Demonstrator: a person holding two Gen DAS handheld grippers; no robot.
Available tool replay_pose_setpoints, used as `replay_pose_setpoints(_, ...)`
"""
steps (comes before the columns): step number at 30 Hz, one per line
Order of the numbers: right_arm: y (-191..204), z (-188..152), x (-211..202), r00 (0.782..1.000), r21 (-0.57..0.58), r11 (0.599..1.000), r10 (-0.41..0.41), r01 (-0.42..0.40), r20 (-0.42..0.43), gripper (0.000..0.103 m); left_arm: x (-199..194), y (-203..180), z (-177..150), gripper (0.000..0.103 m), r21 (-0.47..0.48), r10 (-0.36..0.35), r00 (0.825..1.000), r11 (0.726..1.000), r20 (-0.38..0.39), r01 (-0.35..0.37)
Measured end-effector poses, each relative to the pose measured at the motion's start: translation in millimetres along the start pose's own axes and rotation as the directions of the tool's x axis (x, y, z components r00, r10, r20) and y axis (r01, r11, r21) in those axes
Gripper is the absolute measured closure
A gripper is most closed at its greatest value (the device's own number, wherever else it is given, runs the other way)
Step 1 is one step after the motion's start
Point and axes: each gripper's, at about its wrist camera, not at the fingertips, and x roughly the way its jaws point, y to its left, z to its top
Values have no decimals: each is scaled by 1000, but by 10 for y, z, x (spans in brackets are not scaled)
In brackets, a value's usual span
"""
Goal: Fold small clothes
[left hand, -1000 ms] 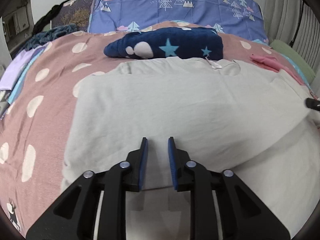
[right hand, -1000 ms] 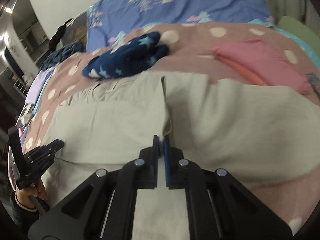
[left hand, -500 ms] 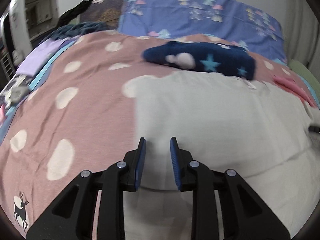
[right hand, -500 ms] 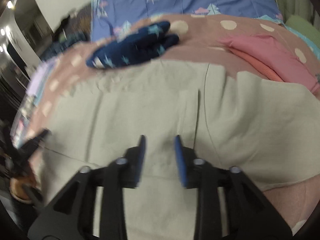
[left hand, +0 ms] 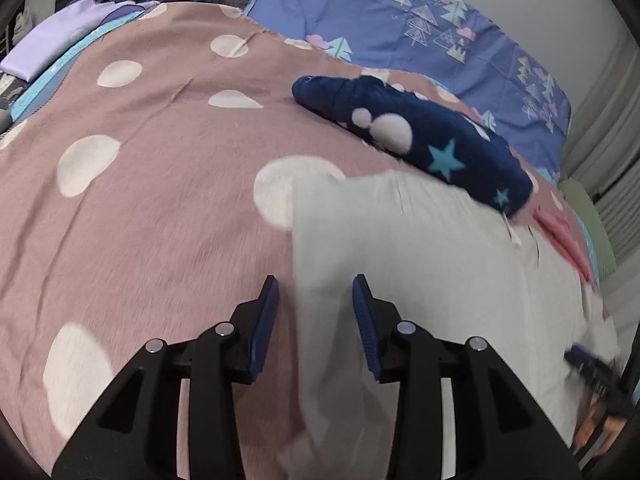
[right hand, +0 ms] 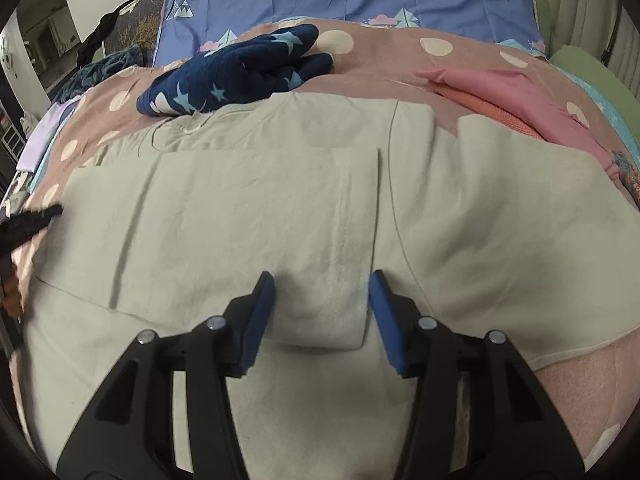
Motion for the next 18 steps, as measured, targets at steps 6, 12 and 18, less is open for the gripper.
replay_pose_setpoints(6,55,-61,36,998,-23,999,-24,25,57,50,-49,-123,264,101,-19,-10,998,1000,61,11)
replay_pose_setpoints(12,93,-94,59,996,-32,999,-36,38,78,48,-212,-250,268,103,122,288,929,939,231,-322)
replay_pose_setpoints(18,46,-79,12,997,-11,1000,-9,10,81,47,-558,-555,54,85,156,-19,981,988,194,-12)
